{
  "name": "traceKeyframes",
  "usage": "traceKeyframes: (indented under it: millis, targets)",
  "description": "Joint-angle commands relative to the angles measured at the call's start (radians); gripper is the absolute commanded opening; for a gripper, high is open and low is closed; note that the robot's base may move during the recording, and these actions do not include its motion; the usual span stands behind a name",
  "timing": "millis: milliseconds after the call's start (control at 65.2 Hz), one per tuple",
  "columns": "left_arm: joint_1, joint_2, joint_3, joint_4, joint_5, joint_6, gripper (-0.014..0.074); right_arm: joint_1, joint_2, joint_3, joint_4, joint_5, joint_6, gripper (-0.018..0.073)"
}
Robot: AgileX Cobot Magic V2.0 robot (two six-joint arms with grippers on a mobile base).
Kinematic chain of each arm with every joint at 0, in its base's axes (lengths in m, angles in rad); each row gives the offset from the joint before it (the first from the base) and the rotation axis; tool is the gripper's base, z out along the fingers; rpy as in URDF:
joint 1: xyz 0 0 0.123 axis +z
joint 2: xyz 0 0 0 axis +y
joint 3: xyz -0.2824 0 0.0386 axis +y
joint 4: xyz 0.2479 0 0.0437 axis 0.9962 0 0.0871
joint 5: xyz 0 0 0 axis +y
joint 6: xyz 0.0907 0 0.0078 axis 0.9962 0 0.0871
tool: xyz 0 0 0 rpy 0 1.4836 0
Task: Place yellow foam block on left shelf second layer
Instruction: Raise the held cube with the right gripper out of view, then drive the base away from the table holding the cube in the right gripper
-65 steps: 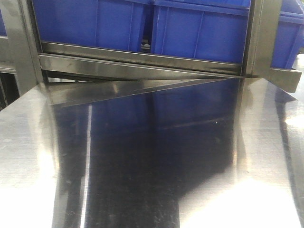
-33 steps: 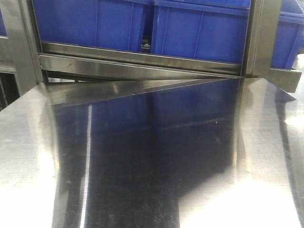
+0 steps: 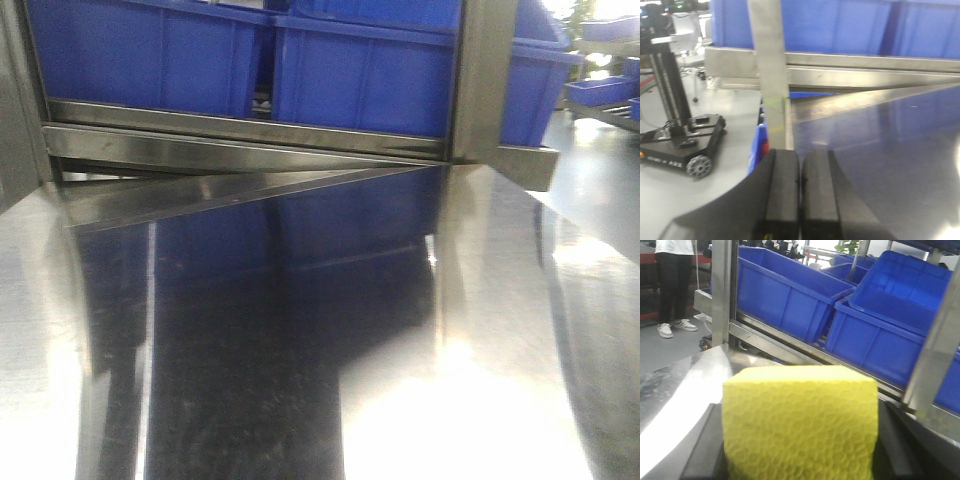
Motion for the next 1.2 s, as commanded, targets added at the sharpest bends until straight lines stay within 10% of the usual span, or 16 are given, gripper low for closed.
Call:
traceKeyframes:
  millis: [0, 1180]
  targets:
    - [-0.007, -0.015, 0.026, 0.001, -0.086, -0.004, 0.0136, -0.004, 0.005, -0.030, -0.013, -0.087, -0.007, 0.0309]
    - [-0.007, -0.014, 0.026, 0.001, -0.086, -0.004, 0.0136, -0.004, 0.005, -0.030, -0.013, -0.082, -0.007, 0.0309]
